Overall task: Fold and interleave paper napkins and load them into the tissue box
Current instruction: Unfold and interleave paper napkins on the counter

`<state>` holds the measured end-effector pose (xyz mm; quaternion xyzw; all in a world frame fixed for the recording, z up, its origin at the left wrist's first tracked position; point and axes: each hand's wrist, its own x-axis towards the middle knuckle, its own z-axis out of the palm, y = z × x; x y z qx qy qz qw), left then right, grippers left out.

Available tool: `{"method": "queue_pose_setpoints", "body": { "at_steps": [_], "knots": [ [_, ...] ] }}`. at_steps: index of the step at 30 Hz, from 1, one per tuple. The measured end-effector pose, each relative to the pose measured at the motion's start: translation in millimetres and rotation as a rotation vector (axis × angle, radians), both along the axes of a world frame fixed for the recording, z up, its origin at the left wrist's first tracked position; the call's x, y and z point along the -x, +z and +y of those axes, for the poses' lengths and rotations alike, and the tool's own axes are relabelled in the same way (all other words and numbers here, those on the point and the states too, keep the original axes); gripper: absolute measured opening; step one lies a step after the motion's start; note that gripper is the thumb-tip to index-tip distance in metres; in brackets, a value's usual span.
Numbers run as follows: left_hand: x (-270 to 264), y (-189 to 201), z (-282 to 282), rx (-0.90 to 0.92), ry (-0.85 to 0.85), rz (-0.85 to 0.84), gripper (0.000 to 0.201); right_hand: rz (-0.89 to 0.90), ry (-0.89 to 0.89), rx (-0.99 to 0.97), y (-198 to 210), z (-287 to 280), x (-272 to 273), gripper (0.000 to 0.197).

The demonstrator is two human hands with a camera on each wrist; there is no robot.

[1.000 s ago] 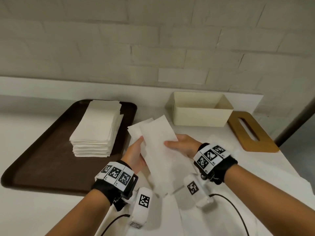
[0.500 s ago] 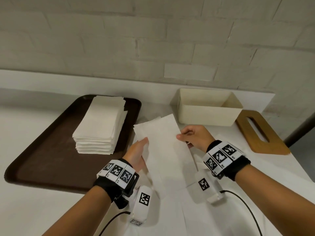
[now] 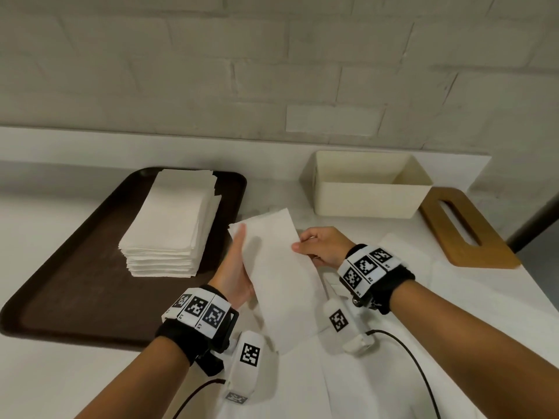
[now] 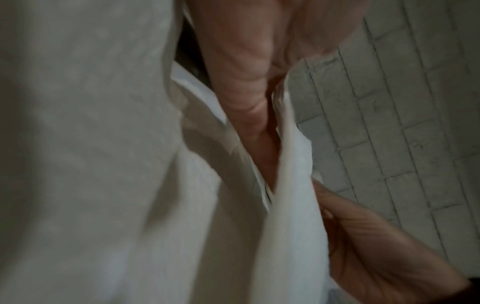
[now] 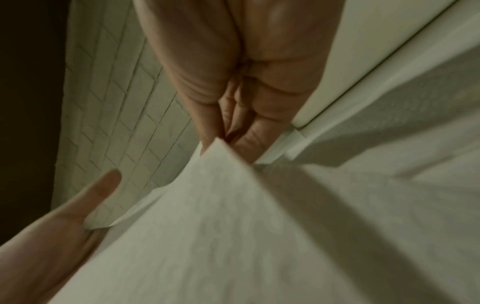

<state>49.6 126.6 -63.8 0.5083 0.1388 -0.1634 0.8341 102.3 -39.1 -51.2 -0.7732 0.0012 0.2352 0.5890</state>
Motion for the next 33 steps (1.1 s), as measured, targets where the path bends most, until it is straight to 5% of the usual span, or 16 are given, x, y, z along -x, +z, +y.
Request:
{"method": "queue_pose_setpoints", "body": {
  "at_steps": [2,9,13,18,33],
  "knots": [
    [1.8,-2.1,-0.1,-0.057,-0.029,-0.007,0.042,-0.005,0.005,-0.017,-1.2,0.8,-1.4,0.017],
    [1.1,-5.5,-3.6,-0.153,-0.027,-0.065,0.035,-0.077,-0.016,0.023,-3.6,1.9,-1.4,0.010],
    [0.5,-6.2,-2.6,-0.172,-0.045,-0.084,0.031,0.014,-0.023,-0.003,-5.8,5.5,-5.2,0.044],
    [2.9,-4.0,-2.0,-0.147,-0.032,-0.078,0.031,0.037,0.051,-0.087,-3.0,3.8,-4.2,0.007],
    [2.5,-5.0,-1.3,-0.119,-0.029,-0.030,0.042,0.044,0.059,-0.074,-9.5,-3.4,-15.8,0.008]
  ]
}}
